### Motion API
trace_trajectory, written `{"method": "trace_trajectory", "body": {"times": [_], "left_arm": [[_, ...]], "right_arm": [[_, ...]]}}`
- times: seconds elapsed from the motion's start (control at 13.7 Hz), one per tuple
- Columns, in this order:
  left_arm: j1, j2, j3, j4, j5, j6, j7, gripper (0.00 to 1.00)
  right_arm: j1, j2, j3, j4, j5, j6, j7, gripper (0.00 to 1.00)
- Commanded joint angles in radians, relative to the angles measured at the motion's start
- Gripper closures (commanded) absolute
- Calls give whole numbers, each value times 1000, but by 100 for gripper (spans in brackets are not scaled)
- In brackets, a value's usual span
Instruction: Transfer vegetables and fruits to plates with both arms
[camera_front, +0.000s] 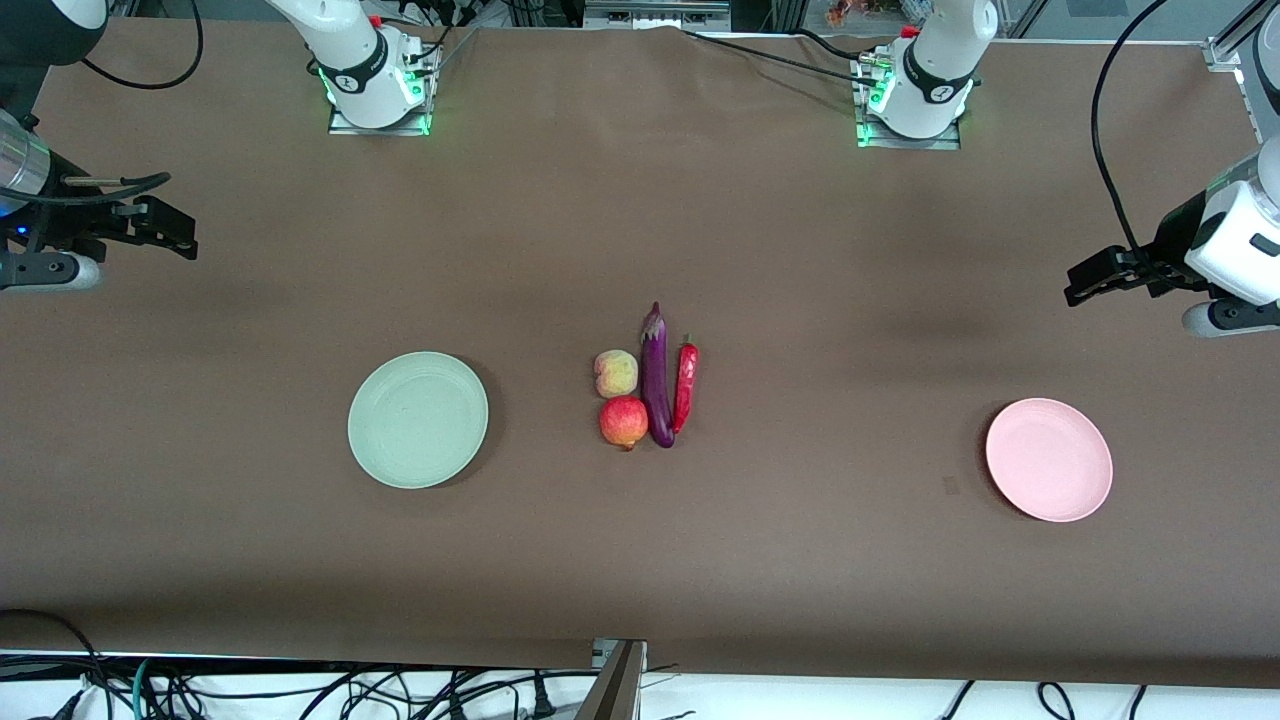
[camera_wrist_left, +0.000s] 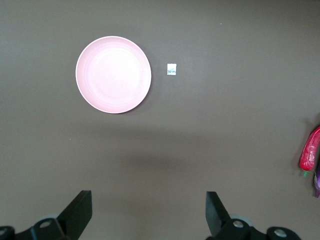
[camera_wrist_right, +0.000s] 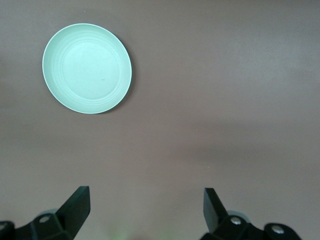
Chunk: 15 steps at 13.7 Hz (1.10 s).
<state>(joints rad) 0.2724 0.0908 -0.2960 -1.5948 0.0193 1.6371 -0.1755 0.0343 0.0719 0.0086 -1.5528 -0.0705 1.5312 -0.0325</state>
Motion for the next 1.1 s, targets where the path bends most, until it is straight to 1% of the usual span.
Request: {"method": "trace_trajectory", "body": {"times": [0.0, 1.02], "left_arm": [[2, -3, -9, 7, 24, -19, -9, 0], [4, -2, -8, 6, 22, -19, -10, 0]], "right_arm": [[-4, 11, 4, 30, -2, -17, -17, 0], [1, 22, 7, 34, 0, -14, -14, 0]]}}
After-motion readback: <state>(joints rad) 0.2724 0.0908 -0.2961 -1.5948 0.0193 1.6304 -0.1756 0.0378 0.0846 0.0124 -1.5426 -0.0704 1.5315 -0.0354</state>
